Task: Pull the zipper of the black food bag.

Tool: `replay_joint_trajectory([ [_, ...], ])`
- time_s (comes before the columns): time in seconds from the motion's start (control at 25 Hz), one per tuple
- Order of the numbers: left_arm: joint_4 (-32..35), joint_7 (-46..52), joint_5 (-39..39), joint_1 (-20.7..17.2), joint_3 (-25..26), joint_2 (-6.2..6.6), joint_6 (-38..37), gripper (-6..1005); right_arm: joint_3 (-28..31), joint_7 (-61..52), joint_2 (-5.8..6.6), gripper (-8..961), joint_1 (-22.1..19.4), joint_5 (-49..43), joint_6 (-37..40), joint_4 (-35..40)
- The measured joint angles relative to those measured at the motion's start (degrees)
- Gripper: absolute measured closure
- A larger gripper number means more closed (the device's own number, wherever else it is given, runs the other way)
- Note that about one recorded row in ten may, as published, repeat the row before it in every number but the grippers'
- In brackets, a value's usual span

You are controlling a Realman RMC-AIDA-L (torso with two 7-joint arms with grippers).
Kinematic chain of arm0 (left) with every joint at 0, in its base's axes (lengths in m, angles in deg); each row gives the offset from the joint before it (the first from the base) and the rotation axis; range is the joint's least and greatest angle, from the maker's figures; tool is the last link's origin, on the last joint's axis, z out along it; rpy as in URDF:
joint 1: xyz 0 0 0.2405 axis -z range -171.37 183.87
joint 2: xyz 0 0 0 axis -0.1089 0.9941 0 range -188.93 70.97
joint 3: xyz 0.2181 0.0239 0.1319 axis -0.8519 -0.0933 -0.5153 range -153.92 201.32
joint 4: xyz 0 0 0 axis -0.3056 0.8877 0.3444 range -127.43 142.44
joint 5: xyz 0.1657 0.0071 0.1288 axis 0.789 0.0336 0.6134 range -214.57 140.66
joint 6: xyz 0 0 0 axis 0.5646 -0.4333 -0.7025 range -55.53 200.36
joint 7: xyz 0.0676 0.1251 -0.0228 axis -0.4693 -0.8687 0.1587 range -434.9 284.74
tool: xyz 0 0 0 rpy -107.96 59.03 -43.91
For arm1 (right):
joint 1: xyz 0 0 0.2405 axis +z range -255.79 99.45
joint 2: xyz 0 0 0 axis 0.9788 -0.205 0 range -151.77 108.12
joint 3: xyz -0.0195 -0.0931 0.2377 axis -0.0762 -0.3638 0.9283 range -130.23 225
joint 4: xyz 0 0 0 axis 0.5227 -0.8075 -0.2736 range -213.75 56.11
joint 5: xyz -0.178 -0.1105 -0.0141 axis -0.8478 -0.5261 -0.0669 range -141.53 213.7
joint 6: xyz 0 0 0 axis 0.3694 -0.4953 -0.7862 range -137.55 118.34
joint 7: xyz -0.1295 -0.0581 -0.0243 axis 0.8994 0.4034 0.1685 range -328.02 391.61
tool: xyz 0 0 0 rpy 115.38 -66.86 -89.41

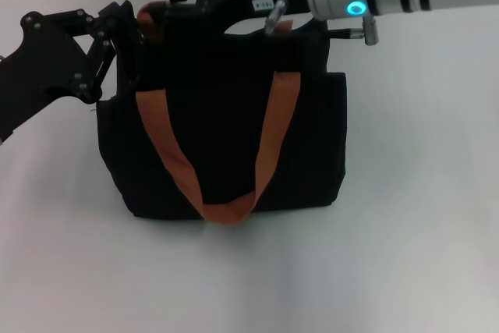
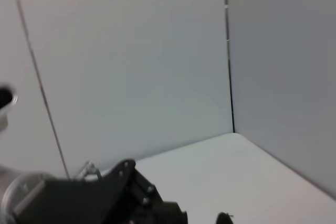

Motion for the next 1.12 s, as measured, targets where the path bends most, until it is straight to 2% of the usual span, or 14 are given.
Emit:
replay_joint_trajectory([
  [0.08,0.0,0.0,-0.4,0.0,0.0,0.0,0.0,926,2.9,-3.7,0.07,537,0.2,0.2,2.6,-0.1],
  [0.16,0.0,0.0,-1.1,-0.1,0.0,0.0,-0.2,925,8.5,-9.8,0.31,537,1.6,0.4,10.1,-1.1],
  [0.32,-0.1,0.0,-1.4,-0.1,0.0,0.0,-0.4,924,10.2,-6.5,0.44,537,3.3,-2.8,14.3,-1.3],
  [0.44,-0.1,0.0,-1.4,-0.1,0.0,-0.01,-0.4,923,10.0,1.9,0.14,537,2.4,-4.3,12.9,-1.0],
  [0.68,-0.1,0.6,-1.9,-0.1,0.0,-0.03,-0.5,922,10.3,15.1,0.14,537,-0.3,1.4,12.2,-1.4],
  [0.8,-0.1,0.9,-1.9,0.0,0.0,0.01,-0.5,921,9.7,27.7,0.0,537,-2.0,1.9,12.1,-0.3],
  [0.84,-0.1,0.9,-1.9,0.0,0.0,0.01,-0.6,921,9.7,27.7,0.0,538,-2.0,1.9,12.1,-0.3],
  [0.92,-0.1,1.2,-2.0,0.0,0.0,0.01,-0.8,920,9.0,37.8,-0.13,538,-2.5,2.1,11.7,-0.2],
  [1.0,-0.1,1.9,-2.0,0.2,0.0,0.04,-1.0,920,9.0,40.0,-0.15,538,-2.6,2.1,11.5,-0.2],
  [1.12,-0.1,2.9,-2.0,0.3,0.0,0.09,-1.2,919,8.7,49.9,-0.18,538,-2.6,2.1,10.2,-0.3],
])
